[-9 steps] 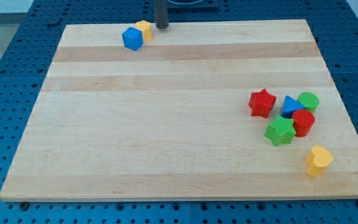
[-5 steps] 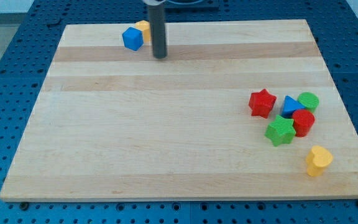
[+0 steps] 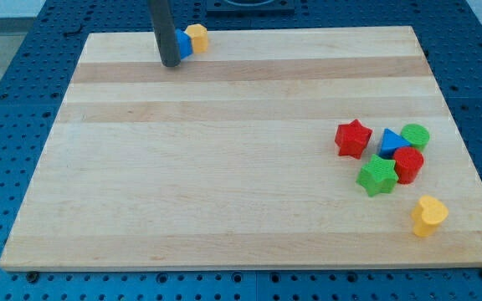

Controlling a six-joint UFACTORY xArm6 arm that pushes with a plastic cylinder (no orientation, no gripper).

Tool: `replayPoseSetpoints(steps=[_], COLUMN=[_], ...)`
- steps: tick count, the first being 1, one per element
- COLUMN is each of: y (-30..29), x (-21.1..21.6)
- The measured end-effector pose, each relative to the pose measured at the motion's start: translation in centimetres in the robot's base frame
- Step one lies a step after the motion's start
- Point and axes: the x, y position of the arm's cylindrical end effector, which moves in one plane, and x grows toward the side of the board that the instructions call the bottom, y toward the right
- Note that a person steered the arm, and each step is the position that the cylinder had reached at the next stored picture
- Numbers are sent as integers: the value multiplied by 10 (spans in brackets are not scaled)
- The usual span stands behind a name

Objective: Move the blue cube along with yellow hexagon slightly up

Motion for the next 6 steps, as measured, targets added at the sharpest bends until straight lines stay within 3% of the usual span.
replayPoseSetpoints(steps=[2, 6], y=[-30, 0], x=[1, 2])
